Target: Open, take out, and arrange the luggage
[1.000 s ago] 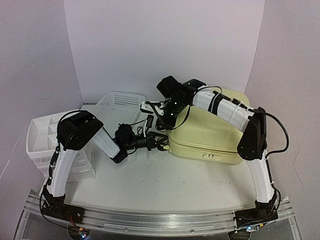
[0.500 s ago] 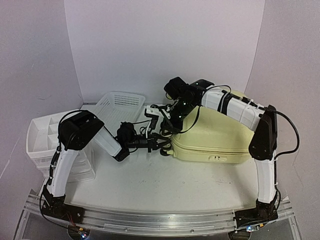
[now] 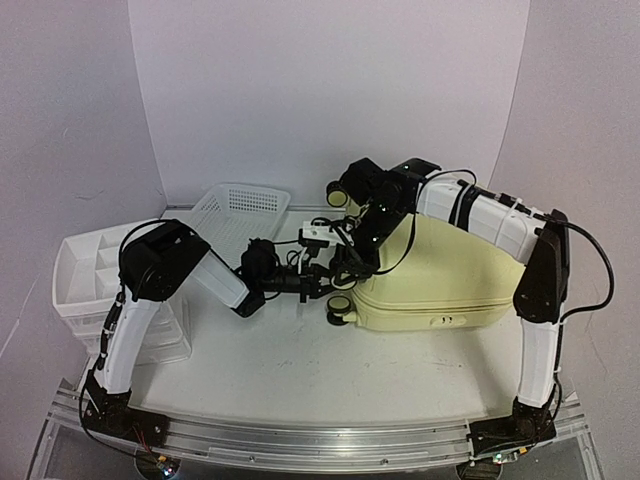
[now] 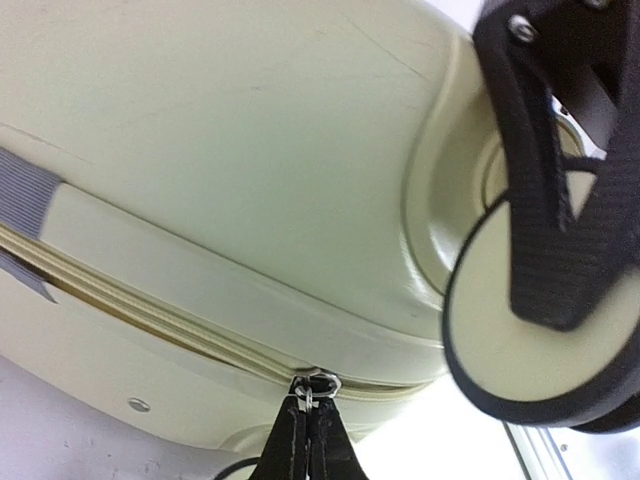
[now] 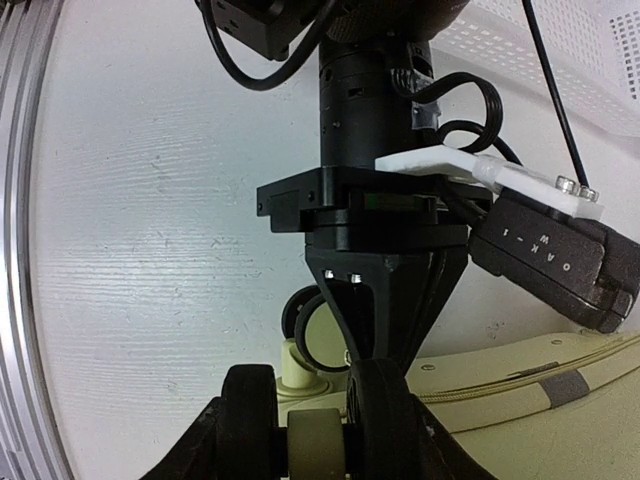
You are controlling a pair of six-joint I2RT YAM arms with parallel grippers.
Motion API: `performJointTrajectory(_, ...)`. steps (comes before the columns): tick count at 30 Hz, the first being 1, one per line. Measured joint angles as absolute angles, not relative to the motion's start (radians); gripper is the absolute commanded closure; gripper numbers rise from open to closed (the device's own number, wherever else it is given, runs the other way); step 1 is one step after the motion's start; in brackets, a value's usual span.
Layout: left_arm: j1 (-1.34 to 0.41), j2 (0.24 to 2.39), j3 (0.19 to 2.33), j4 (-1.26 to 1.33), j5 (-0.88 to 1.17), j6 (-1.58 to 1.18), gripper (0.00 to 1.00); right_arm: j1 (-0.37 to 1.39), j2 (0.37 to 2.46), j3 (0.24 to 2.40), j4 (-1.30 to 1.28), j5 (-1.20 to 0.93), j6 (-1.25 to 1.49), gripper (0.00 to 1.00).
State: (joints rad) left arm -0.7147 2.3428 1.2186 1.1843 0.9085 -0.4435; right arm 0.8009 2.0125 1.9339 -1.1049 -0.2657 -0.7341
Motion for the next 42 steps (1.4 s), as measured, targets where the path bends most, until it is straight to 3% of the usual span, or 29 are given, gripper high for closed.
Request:
performJointTrajectory(29,-0.725,2.463,1.427,1.143,0.526,-0.499,1.0,0.815,1.606,1.449,-1.064,-0.289,-0.85,1.0)
performJointTrajectory(34,-0.712,2.481,1.459,1.143,0.551,-0.498,1.0,0.815,1.516,1.372,-1.06,-0.293,-0.862,1.0)
performJointTrajectory(42,-0.683,2.582,1.637,1.125,0.763,-0.551,1.0,0.815,1.443,1.307,-1.06,-0.3,-0.842,1.0)
